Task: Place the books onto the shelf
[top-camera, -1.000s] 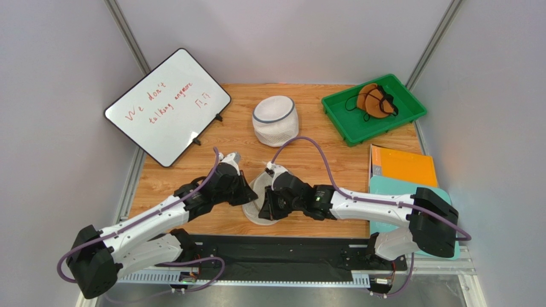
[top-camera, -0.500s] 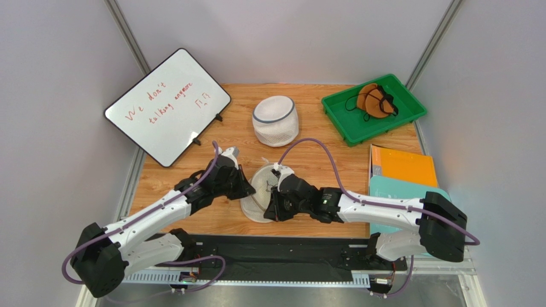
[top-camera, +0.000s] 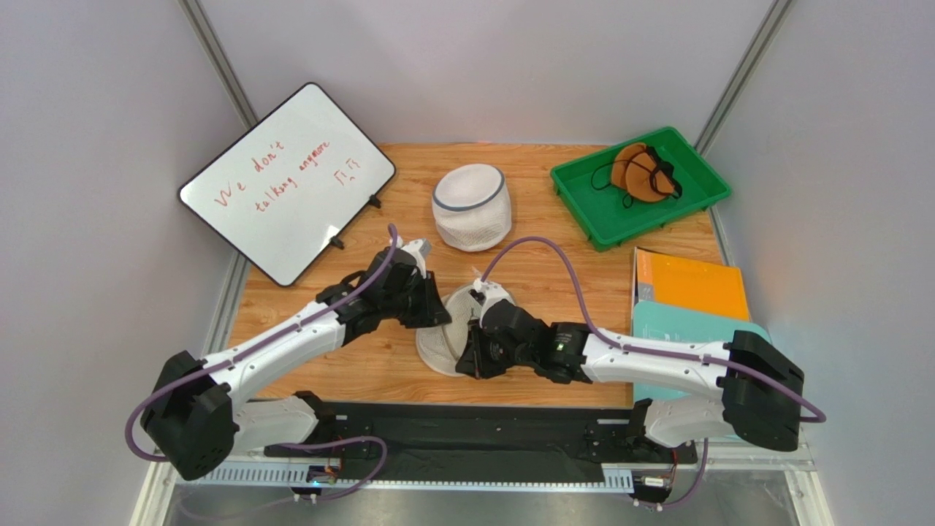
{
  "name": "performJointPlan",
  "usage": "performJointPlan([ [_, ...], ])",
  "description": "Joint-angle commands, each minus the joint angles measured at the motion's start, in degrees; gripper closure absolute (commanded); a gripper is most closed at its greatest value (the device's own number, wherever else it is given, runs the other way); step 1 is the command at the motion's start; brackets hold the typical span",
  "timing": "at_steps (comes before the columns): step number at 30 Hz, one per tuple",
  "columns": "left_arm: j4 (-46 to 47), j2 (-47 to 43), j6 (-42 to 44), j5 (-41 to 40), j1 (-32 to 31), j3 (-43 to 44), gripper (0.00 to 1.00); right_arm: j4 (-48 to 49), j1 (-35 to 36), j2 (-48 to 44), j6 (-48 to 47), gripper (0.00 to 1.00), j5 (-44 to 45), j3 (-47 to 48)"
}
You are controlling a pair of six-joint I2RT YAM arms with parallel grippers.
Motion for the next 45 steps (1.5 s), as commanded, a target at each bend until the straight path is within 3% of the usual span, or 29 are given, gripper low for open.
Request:
performJointPlan([
  [1, 1.16, -0.61, 2.97, -0.18, 0.83, 3.60, 0.40, -0.08, 0.43, -1.02, 0.79, 1.00, -0.92, 0.70],
  [3, 0.20, -2.11, 2.27, -1.49, 0.75, 2.20, 0.25, 0.97, 0.43, -0.50, 0.70, 1.00, -0.92, 1.31],
  [7, -4.28, -9.30, 1.12, -5.80, -0.04, -0.27, 0.23, 2.29, 0.43, 1.96, 0.26, 1.00, -1.53, 3.25],
  [15, -6.05, -19.52, -5.56, -7.48, -2.06, -8.61, 0.28, 4.67, 0.52, 6.01, -0.27, 1.00, -3.73, 6.23],
  [25, 1.42, -16.27, -8.64, -4.23, -4.70, -11.26, 0.35, 5.46, 0.78, 6.98, 0.00, 1.00, -4.43, 6.50],
  [31, 4.76, -13.37, -9.69, -2.74, -5.14, -11.79, 0.57, 5.29, 0.78, 6.80, -0.09, 1.00, -4.34, 6.33],
  [35, 5.91, -12.93, -10.13, -2.55, -5.14, -11.88, 0.81, 5.02, 0.78, 6.45, -0.18, 1.00, -4.08, 6.15],
  [38, 5.47, -13.02, -10.13, -3.35, -5.14, -11.44, 0.94, 4.85, 0.78, 6.36, -0.27, 1.00, -4.08, 6.06],
  [41, 5.29, -12.93, -10.04, -3.87, -5.14, -11.00, 1.00, 4.67, 0.78, 6.45, -0.27, 1.00, -3.90, 6.06],
  [45, 5.38, -12.14, -9.96, -4.31, -5.14, -10.38, 1.00, 4.58, 0.78, 6.45, -0.36, 1.00, -3.99, 5.89],
])
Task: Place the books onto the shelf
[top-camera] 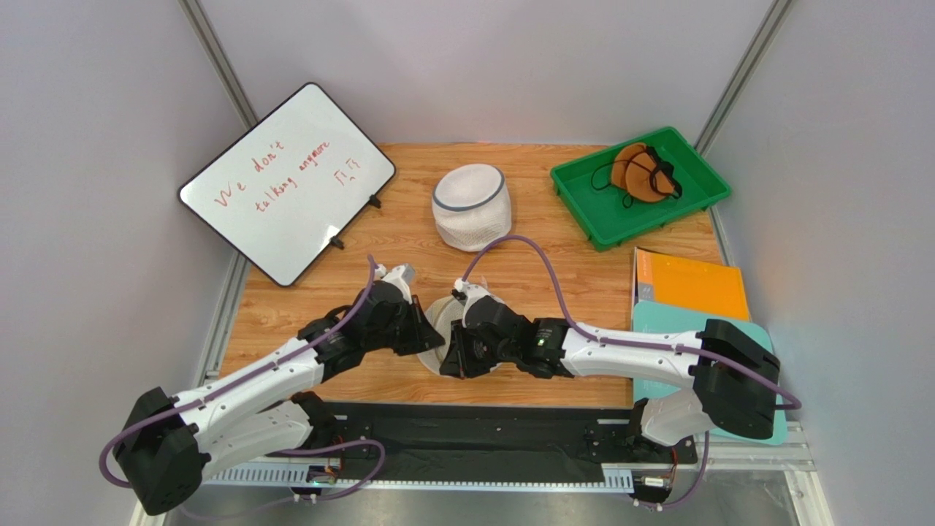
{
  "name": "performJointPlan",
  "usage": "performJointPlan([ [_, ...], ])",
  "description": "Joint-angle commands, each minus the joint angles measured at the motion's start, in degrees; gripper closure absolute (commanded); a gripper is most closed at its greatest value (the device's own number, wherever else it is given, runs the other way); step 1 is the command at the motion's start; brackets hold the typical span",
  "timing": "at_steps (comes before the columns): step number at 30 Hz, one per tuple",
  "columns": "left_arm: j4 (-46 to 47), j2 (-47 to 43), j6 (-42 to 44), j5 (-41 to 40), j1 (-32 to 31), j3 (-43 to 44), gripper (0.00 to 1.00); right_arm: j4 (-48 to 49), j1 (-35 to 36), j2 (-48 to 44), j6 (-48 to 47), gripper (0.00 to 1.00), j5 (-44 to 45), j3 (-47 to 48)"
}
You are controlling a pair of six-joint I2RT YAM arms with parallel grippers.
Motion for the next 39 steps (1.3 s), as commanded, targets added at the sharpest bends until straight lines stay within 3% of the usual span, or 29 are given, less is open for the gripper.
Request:
performJointPlan([
  [1, 1.51, 0.69, -0.12, -1.21, -0.18, 1.62, 1.00, 1.72, 0.41, -0.43, -0.31, 1.00, -0.12, 1.54],
  [8, -1.12, 1.75, 2.07, -3.94, 0.17, 4.60, 1.00, 0.84, 0.41, -1.58, -0.31, 1.00, 0.67, 0.05],
  [28, -1.39, 3.59, 7.52, 0.99, 7.02, 6.63, 1.00, -4.25, 0.41, -7.02, -0.05, 1.00, 4.53, -3.91],
  [39, -0.08, 13.08, 13.32, 4.67, 7.55, 13.66, 1.00, -6.37, 0.41, -8.26, -0.84, 1.00, 7.70, -1.54],
])
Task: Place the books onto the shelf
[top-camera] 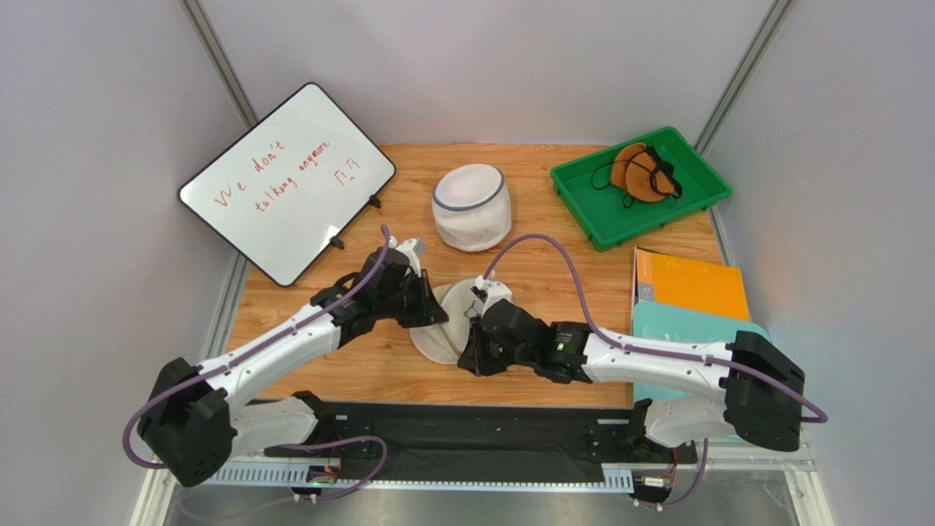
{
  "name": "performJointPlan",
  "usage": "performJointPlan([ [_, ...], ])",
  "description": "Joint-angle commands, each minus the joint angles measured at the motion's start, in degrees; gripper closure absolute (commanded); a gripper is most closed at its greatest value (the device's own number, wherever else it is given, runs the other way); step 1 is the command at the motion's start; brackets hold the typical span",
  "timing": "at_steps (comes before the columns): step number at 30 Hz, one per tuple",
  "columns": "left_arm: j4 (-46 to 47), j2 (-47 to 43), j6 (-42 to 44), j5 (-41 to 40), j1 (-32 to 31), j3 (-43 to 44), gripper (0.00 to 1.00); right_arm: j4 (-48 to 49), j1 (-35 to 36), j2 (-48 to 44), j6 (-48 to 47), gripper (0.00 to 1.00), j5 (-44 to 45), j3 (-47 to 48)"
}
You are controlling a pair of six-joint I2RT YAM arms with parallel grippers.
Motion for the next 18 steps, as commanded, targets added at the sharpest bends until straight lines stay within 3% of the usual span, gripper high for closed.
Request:
performJointPlan([
  [1, 2.38, 3.49, 4.67, 0.17, 0.87, 4.48, 1.00, -1.63, 0.41, -1.11, -0.71, 1.00, -0.06, 2.15],
  [5, 2.55, 5.60, 5.46, 1.23, 0.87, 6.41, 1.00, -0.74, 0.58, -0.41, -0.80, 1.00, -1.20, 3.12],
  [7, 1.50, 5.60, 5.99, 0.80, 0.87, 6.86, 0.93, -0.13, 0.67, 0.03, -0.80, 1.00, -1.38, 3.56],
  [8, 0.89, 5.08, 6.17, 0.53, 0.87, 6.94, 0.88, 0.22, 0.67, 0.21, -0.80, 1.00, -1.64, 3.65],
  [9, -0.42, 4.55, 6.43, 0.09, 0.87, 6.94, 0.70, 0.49, 0.67, 0.38, -0.80, 1.00, -1.82, 3.74],
  [12, -3.15, 1.66, 6.78, -1.66, 0.78, 6.25, 0.34, 1.19, 0.67, 1.26, -0.80, 1.00, -2.00, 4.26],
  [15, -4.12, -3.00, 5.82, -2.37, 0.08, 3.96, 0.25, 1.45, 0.67, 2.49, -0.88, 1.00, -2.00, 4.97],
  [18, -6.92, -6.78, 4.59, -5.00, -1.76, 1.94, 0.25, 2.16, 0.67, 3.28, -1.06, 1.00, -2.00, 5.76],
])
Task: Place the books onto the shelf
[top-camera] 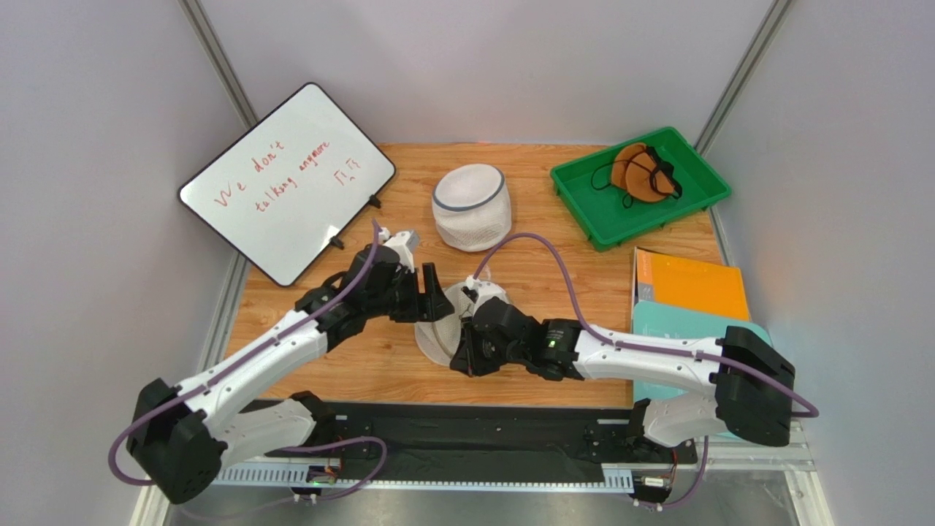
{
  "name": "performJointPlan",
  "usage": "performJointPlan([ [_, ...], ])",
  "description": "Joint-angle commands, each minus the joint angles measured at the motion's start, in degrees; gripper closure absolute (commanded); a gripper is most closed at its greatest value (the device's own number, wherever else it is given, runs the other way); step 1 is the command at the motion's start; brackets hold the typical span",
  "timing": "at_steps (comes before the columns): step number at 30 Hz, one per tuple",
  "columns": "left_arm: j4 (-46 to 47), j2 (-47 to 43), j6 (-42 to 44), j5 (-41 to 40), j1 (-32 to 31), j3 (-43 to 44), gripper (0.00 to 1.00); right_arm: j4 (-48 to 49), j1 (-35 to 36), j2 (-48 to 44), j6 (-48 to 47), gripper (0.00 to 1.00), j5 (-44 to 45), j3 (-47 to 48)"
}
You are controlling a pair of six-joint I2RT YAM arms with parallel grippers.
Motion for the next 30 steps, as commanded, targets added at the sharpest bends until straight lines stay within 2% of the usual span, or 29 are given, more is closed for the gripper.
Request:
performJointPlan([
  [1, -4.62, -6.02, -0.92, -4.57, -2.29, -2.39, 0.25, 2.70, 0.30, 1.42, -1.02, 1.00, -0.33, 3.42],
  [7, -5.60, -8.75, -5.49, -6.16, -5.19, -6.79, 0.28, 3.23, 0.30, 3.01, -1.37, 1.00, -2.62, 5.09],
  [13, -4.45, -7.61, -7.16, -6.78, -7.40, -7.76, 0.32, 4.02, 0.30, 3.63, -1.28, 1.00, -3.41, 5.71],
  [16, -2.44, -7.70, -7.69, -5.81, -7.40, -8.28, 0.40, 4.11, 0.30, 3.80, -1.28, 1.00, -3.50, 5.71],
  [23, 0.20, -6.65, -8.92, -5.90, -7.48, -8.46, 0.76, 4.11, 0.30, 4.33, -1.28, 1.00, -4.02, 5.53],
  [28, 1.08, -4.89, -9.10, -5.98, -7.48, -8.20, 0.91, 4.11, 0.39, 4.07, -1.37, 1.00, -4.03, 5.27],
  [30, 1.44, -4.10, -9.10, -6.07, -7.48, -7.85, 1.00, 3.94, 0.39, 3.89, -1.37, 1.00, -3.76, 5.09],
])
